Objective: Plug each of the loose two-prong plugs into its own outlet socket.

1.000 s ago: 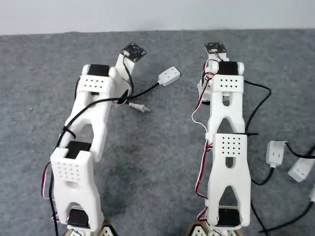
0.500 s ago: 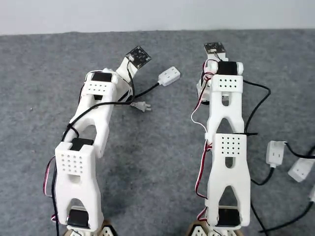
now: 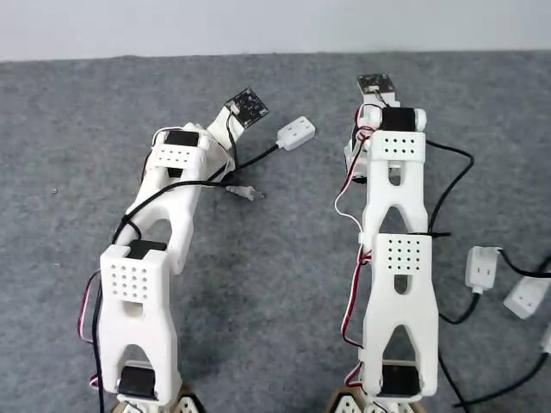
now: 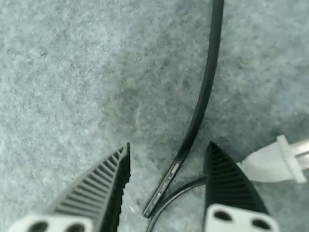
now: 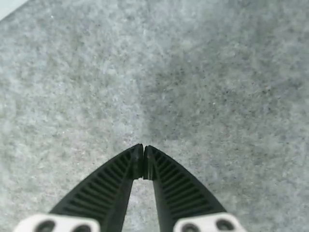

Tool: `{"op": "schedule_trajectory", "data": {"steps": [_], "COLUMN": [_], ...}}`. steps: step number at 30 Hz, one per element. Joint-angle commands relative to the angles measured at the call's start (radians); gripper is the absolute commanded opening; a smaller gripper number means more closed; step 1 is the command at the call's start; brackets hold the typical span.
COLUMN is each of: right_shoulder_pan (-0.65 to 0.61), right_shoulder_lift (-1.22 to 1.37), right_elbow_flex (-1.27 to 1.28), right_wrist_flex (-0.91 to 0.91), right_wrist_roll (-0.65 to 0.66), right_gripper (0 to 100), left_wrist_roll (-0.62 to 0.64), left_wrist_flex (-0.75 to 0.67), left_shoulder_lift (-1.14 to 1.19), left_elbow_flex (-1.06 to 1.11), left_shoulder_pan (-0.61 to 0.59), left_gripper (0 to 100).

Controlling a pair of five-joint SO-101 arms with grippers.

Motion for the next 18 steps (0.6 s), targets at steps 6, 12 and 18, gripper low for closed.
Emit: {"op": "schedule_trajectory", "data": {"steps": [6, 12, 18], "right_shoulder_pan": [0.008, 0.008, 0.008], "right_shoulder_lift": [-0.022, -0.022, -0.022], "right_elbow_flex": [-0.058, -0.058, -0.058], "right_wrist_flex": [0.041, 0.041, 0.041], "right_wrist_roll": [0.009, 0.008, 0.008], "right_gripper": [0.8, 0.8, 0.8], "left_wrist_roll": [-0.014, -0.011, -0.006], "left_wrist_flex": [-0.112, 0.144, 0.509], "left_shoulder_lift": [0.196, 0.282, 0.279], "left_elbow_flex": [-0.077, -0.289, -0.522], "left_shoulder_pan": [0.012, 0.020, 0.031], "left_gripper": [7, 1, 1]}}
